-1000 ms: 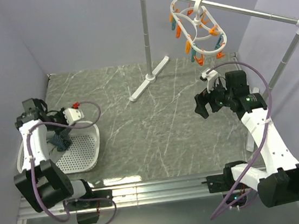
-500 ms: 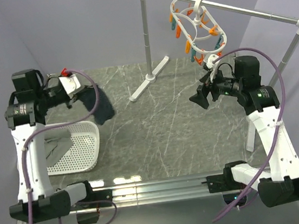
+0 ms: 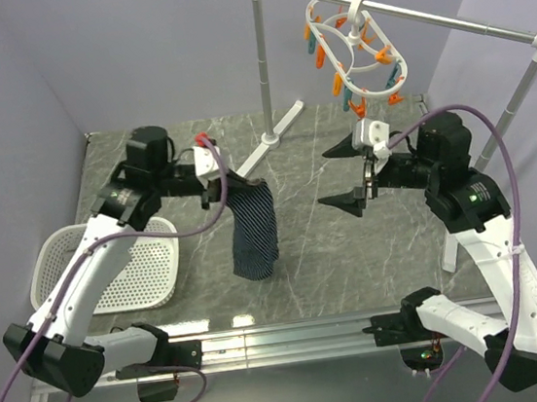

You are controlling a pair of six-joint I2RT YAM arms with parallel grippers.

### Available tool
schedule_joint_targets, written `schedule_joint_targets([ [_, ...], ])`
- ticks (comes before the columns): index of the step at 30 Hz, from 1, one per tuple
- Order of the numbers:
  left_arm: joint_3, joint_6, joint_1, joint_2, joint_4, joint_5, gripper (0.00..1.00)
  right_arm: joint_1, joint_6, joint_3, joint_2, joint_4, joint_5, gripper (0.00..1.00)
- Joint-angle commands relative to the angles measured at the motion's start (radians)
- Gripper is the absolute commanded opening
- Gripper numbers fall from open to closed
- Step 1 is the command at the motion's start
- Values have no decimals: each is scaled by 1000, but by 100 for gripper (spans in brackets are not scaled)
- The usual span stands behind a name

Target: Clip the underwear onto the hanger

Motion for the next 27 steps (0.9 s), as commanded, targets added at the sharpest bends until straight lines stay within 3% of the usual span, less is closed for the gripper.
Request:
schedule_joint_targets([
  [1, -72, -46, -91, -9, 108, -31, 0, 68, -20, -24, 22, 42, 8, 95],
  [13, -231, -136, -318, -21, 425, -268, 1, 212, -163, -60, 122, 11, 92, 89],
  [22, -254, -231, -396, -13, 504, -374, 1, 271, -260, -89, 170, -23, 204, 54],
  [24, -252, -259, -405, -9, 505, -387, 1, 278, -275, -101, 171, -30, 210, 32],
  [26, -255, -288, -412, -13, 512, -397, 3, 281, -281, -107, 164, -31, 215, 0],
  [27, -257, -294, -415, -18, 504, -402, 15, 281, -310, -115, 161, -35, 218, 0],
])
